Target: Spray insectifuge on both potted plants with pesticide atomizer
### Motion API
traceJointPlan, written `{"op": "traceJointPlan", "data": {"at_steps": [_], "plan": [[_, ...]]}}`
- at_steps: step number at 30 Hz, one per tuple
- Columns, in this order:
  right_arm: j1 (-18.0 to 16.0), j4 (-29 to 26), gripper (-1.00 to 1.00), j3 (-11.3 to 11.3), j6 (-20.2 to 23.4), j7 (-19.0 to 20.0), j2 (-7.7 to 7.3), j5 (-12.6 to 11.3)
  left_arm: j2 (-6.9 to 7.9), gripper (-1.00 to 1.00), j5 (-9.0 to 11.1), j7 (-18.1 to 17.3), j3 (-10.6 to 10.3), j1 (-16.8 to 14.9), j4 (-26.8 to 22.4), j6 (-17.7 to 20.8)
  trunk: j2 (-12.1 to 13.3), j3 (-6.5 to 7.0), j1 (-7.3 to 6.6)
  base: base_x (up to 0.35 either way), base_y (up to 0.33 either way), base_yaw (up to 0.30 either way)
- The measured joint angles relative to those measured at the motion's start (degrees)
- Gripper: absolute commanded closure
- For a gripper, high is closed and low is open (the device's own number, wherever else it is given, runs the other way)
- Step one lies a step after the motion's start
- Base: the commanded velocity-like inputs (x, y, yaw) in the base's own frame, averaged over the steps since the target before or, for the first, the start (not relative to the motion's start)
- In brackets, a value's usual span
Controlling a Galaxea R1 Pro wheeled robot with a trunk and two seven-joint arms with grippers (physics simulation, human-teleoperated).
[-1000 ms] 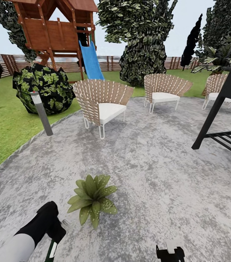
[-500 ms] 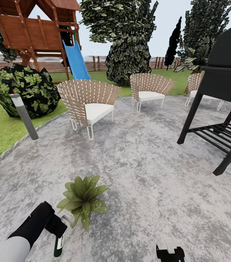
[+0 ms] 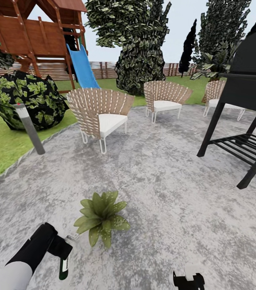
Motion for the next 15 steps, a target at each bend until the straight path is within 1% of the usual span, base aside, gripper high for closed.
{"op": "traceJointPlan", "data": {"at_steps": [4, 6, 8, 12, 15], "plan": [[0.00, 0.01, -1.00, 0.01, -0.02, -0.02, 0.00, 0.00, -0.18, 1.00, -0.28, -0.05, 0.07, -0.01, 0.13, -0.24, 0.00, 0.00, 0.02, 0.074, 0.044, -0.243], [-0.02, 0.02, -1.00, 0.01, -0.03, -0.02, 0.00, 0.00, -0.15, 1.00, -0.44, -0.08, 0.11, 0.00, 0.12, -0.26, 0.00, 0.00, 0.02, -0.015, 0.008, -0.049], [-0.02, 0.02, -1.00, 0.00, -0.02, -0.01, 0.00, 0.00, -0.03, 1.00, -0.46, -0.08, 0.20, 0.02, 0.08, -0.25, 0.00, 0.00, 0.03, -0.143, 0.095, -0.016], [-0.01, 0.01, -1.00, 0.00, 0.00, 0.01, 0.01, 0.00, 0.21, 1.00, -0.20, -0.02, 0.35, 0.01, -0.03, -0.03, 0.00, 0.00, 0.04, -0.187, 0.231, -0.015], [0.00, 0.00, -1.00, 0.00, 0.00, 0.01, 0.00, 0.00, 0.21, 1.00, -0.13, -0.02, 0.35, 0.01, -0.03, -0.01, 0.00, 0.00, 0.03, -0.051, 0.287, -0.175]]}}
